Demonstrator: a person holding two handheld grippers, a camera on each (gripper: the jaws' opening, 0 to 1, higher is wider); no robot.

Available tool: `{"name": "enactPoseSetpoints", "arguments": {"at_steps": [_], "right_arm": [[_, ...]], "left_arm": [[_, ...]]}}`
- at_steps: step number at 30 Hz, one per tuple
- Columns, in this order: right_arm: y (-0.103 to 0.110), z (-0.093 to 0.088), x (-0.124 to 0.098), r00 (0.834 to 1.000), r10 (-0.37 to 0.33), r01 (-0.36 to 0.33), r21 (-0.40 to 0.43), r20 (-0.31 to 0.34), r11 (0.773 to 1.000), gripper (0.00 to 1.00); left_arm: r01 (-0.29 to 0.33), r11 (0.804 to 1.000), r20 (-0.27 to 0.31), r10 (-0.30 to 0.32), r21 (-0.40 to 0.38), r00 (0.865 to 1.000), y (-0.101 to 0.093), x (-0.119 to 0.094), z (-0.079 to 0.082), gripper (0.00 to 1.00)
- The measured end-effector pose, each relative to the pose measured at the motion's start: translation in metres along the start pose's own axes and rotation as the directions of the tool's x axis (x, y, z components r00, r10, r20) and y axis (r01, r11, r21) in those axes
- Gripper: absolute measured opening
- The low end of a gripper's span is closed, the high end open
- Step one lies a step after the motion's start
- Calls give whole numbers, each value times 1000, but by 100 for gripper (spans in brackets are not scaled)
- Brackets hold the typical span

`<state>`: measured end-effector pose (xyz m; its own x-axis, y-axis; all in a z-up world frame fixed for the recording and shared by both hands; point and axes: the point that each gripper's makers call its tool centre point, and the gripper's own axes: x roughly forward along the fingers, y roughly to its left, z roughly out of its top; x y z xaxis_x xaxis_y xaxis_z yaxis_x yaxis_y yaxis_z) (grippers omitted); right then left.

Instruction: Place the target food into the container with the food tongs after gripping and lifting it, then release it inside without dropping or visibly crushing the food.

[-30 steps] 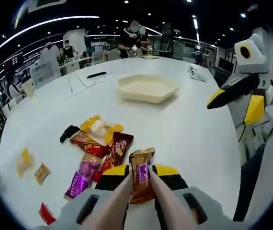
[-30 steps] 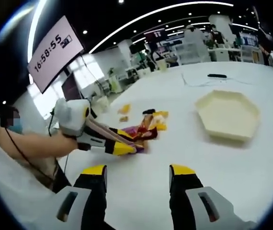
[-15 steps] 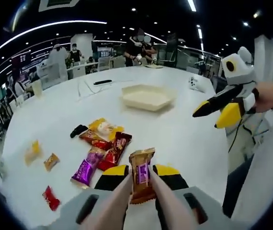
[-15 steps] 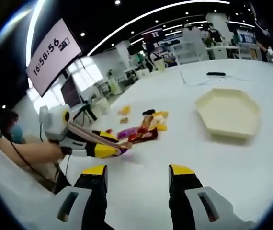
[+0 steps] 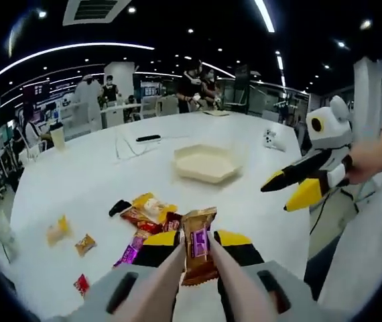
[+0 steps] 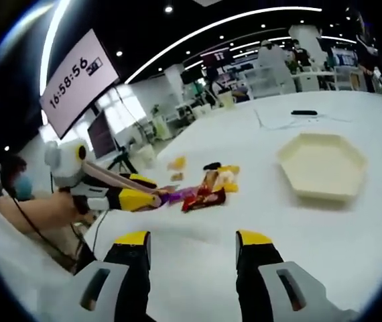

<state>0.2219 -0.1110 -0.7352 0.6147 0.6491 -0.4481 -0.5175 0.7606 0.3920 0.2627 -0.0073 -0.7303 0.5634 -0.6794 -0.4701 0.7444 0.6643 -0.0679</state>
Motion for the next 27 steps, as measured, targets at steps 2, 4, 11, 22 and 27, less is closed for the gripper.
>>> {"name": "enactPoseSetpoints", "arguments": {"at_steps": [2,4,11,22,27], "right_arm": [[0,1,1,1000,21,-22,15,13,1000,51],[1,-5,3,998,53,-52,20,-39,998,51],[-3,12,8,991,129,-130,-36,-45,991,52],[-5,17,11,984,171,-171,1,-43,985,52],[0,21,7,986,164,-163,9,-36,987,52]], "left_arm": [[-3,1000,6,3,8,1000,0,1,2,18],[-19,999,6,19,-27,1000,3,2,3,18],[-45,998,22,46,-40,999,0,-2,14,18],[-86,991,48,91,-106,995,4,-19,26,18],[-84,993,48,88,-88,995,7,-21,27,18]]}}
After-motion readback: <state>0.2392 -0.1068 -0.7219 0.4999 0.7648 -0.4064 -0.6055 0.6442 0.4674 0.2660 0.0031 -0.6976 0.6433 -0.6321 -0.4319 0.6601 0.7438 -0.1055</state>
